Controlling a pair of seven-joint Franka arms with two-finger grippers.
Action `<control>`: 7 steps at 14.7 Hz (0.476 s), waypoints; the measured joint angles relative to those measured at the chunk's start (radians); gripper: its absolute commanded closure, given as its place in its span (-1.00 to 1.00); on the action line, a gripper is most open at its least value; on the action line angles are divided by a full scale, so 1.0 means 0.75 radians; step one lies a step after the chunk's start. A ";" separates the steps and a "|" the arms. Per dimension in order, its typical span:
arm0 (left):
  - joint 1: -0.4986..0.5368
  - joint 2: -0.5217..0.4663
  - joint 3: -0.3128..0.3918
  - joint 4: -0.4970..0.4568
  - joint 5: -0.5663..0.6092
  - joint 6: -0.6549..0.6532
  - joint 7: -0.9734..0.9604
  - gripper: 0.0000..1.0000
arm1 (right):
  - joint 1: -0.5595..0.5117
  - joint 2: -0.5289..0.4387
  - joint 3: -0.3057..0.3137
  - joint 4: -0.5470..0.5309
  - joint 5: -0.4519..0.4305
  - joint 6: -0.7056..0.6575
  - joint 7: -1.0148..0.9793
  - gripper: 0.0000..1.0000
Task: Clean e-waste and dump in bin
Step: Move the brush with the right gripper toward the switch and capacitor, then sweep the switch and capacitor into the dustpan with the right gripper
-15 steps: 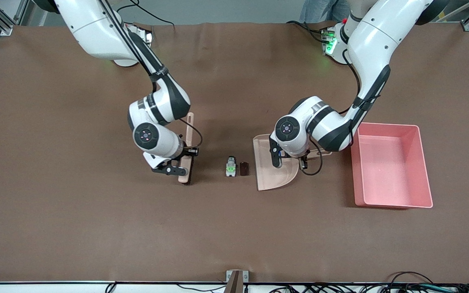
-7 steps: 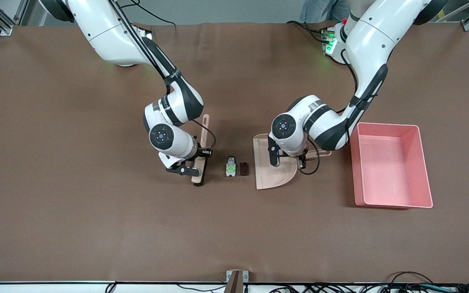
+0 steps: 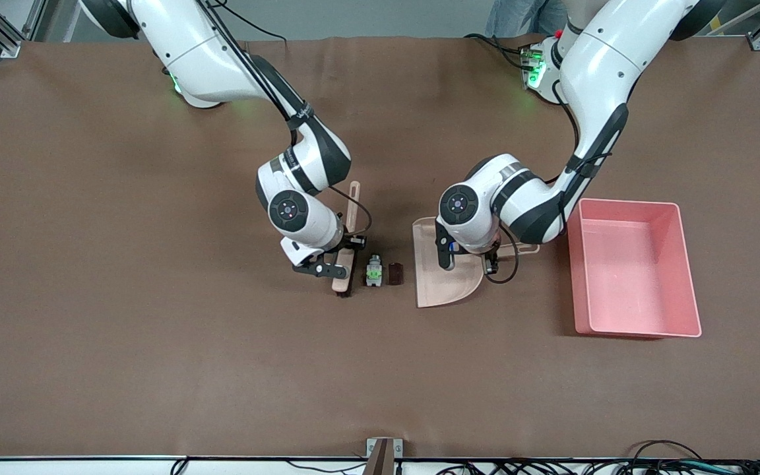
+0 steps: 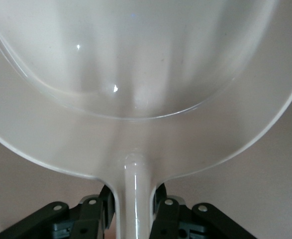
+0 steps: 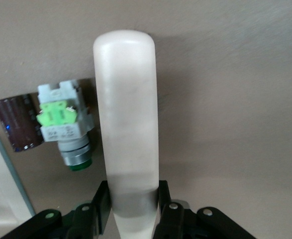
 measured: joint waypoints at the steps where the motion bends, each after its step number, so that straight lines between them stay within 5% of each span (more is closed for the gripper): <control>1: 0.000 0.000 0.000 0.000 0.000 0.000 0.000 0.99 | 0.008 0.006 0.000 0.010 0.000 0.001 0.000 0.99; 7: -0.004 0.000 0.000 0.001 0.006 -0.002 0.000 0.99 | 0.033 0.046 0.000 0.099 0.000 0.001 0.007 0.99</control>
